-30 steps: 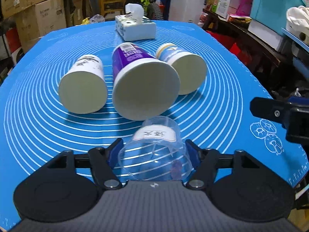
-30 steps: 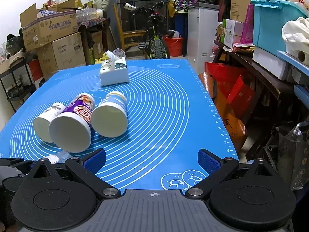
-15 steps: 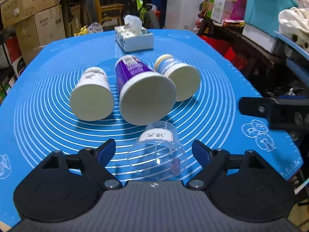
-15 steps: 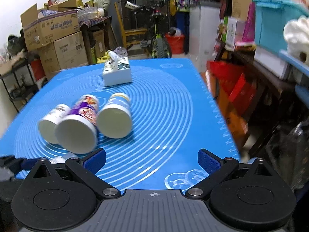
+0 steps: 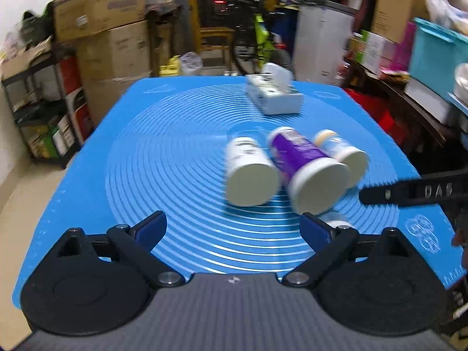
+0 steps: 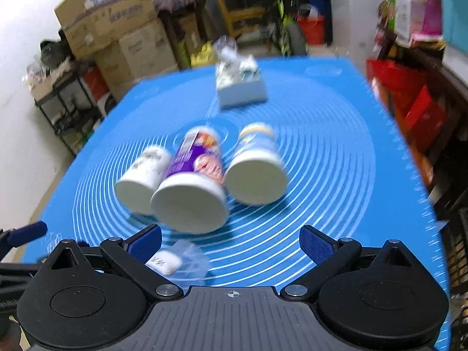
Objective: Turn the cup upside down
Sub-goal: 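Grasp the clear cup with the right tool while the left tool releases it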
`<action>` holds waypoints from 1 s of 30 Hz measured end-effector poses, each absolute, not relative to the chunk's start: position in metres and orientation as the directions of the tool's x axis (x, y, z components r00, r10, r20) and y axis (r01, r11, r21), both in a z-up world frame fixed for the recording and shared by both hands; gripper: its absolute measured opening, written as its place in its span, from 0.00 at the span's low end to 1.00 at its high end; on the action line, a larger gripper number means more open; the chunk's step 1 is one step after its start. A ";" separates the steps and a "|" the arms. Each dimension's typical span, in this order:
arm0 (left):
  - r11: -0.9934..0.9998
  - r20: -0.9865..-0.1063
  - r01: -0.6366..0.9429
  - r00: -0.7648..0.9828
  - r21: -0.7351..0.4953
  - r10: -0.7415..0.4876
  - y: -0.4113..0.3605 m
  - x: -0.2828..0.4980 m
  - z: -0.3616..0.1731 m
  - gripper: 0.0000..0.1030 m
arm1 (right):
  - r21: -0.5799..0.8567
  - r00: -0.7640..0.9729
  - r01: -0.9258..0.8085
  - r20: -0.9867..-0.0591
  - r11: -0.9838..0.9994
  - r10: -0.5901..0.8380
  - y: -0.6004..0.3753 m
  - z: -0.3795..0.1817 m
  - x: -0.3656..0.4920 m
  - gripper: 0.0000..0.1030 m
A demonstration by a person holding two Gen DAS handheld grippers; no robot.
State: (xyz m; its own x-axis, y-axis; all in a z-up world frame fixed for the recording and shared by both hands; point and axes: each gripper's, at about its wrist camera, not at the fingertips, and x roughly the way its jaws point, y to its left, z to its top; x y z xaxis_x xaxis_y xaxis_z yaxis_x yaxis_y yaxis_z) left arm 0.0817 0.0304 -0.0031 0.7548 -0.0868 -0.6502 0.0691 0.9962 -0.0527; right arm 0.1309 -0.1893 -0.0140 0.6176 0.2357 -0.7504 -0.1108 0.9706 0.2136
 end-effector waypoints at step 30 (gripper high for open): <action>0.996 -0.673 0.001 0.737 -0.091 -0.062 0.061 0.090 -0.034 0.94 | 0.472 0.356 0.049 -0.831 0.880 0.426 -0.160 -0.061 0.180 0.56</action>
